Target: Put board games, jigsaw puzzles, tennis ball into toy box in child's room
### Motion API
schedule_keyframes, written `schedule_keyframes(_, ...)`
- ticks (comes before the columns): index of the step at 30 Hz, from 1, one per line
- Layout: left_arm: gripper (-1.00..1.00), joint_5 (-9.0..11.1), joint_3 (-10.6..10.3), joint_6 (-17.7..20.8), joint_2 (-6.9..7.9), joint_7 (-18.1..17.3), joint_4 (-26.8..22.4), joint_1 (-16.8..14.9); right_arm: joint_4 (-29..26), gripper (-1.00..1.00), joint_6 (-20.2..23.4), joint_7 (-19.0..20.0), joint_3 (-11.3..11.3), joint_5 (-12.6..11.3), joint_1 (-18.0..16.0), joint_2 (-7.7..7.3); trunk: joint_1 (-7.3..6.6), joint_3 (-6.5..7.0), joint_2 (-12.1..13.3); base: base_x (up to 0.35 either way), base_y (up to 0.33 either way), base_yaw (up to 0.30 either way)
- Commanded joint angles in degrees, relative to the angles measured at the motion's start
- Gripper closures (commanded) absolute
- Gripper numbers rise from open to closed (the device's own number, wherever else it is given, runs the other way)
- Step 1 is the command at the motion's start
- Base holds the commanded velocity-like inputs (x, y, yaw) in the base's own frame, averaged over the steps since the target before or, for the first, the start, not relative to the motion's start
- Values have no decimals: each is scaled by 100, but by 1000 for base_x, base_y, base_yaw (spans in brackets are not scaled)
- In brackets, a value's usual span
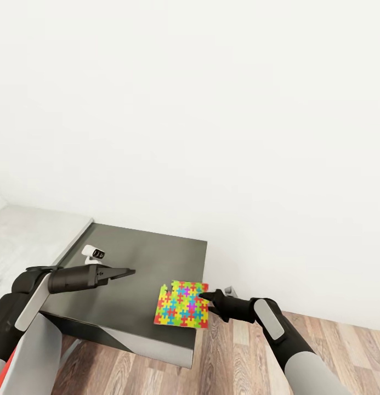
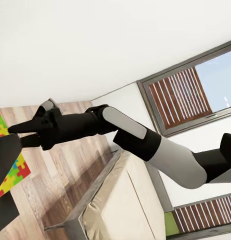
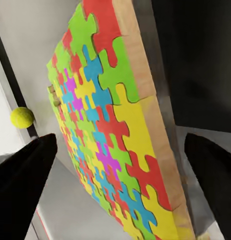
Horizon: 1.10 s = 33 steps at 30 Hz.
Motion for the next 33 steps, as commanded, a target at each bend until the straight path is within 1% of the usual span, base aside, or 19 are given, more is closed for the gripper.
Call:
schedule_keyframes(1, -100, 21, -11, 52, 6, -6, 1, -4, -1, 100, 14, 37, -4, 40, -4, 0, 1, -6, -5, 0, 2, 0)
schedule_keyframes(14, -100, 28, -12, 48, 3, 89, 1, -4, -1, 100, 14, 46, -4, 40, -3, 1, 1, -6, -5, 0, 0, 0)
schedule_keyframes(33, -100, 24, -7, 68, 10, 91, 1, -4, -77, 100, -22, 112, -4, 33, 1, -12, -416, 335, 757, 0, 0, 0)
